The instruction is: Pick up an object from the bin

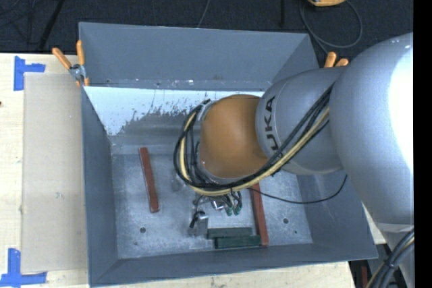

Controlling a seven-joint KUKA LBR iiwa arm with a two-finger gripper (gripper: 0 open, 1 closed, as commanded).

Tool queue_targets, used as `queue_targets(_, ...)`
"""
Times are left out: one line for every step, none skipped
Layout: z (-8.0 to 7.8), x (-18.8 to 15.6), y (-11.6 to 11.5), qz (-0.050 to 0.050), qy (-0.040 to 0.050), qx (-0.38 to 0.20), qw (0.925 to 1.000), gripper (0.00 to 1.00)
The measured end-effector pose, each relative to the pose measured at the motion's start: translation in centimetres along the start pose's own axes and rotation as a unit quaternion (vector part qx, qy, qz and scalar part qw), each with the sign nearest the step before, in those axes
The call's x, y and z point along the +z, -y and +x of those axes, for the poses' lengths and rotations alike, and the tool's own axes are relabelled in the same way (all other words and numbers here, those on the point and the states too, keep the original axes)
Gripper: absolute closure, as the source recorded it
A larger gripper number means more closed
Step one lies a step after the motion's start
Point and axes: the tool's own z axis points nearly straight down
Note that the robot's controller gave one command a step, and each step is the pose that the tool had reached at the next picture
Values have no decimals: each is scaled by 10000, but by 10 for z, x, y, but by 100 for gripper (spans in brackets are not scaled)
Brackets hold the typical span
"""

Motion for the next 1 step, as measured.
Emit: queue_targets(-6,-94,111,-11,78,320,9995,0)
